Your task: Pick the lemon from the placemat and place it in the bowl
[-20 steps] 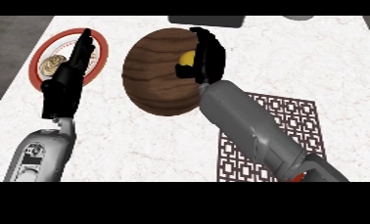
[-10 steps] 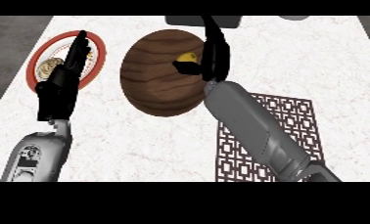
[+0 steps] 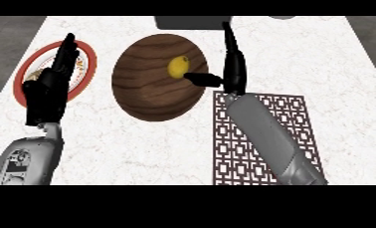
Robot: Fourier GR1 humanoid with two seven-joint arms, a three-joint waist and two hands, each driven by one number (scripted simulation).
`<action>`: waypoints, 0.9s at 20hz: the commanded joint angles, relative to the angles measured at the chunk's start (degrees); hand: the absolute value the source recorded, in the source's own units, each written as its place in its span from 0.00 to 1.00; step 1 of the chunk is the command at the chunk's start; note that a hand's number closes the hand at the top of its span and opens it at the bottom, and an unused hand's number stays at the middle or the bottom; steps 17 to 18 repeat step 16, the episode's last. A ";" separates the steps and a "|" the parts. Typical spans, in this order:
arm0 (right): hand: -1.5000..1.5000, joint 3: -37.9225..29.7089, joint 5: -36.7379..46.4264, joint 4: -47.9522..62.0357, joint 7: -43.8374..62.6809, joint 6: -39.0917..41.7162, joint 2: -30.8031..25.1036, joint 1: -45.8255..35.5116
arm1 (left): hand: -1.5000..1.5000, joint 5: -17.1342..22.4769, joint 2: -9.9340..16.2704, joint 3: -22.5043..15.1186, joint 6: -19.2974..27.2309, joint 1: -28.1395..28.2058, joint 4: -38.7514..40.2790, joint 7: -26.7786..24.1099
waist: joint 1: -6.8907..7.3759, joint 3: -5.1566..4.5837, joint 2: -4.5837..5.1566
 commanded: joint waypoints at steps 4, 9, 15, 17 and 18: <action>0.00 -0.36 -2.17 -12.83 -6.20 10.33 -3.36 13.20 | 0.50 -1.19 0.26 0.99 -0.07 -0.24 1.02 -0.68 | -0.93 -0.05 -0.35; 0.00 3.14 0.65 -24.66 -4.97 12.70 -4.99 23.16 | 0.50 -0.87 -0.56 0.98 -0.89 2.91 -1.89 -0.82 | -0.88 -0.06 -0.40; 0.00 3.28 2.57 -28.93 -10.86 14.65 -5.54 33.14 | 0.50 -3.26 -2.67 -0.83 0.44 4.75 -6.69 2.27 | -0.76 -0.04 -0.39; 0.00 1.90 5.94 -32.26 -3.59 15.14 -5.01 30.08 | 0.50 -2.84 -2.53 0.17 -0.84 2.69 -5.09 2.90 | -0.76 -0.06 -0.36; 0.00 1.90 5.94 -32.26 -3.59 15.14 -5.01 30.08 | 0.50 -2.84 -2.53 0.17 -0.84 2.69 -5.09 2.90 | -0.76 -0.06 -0.36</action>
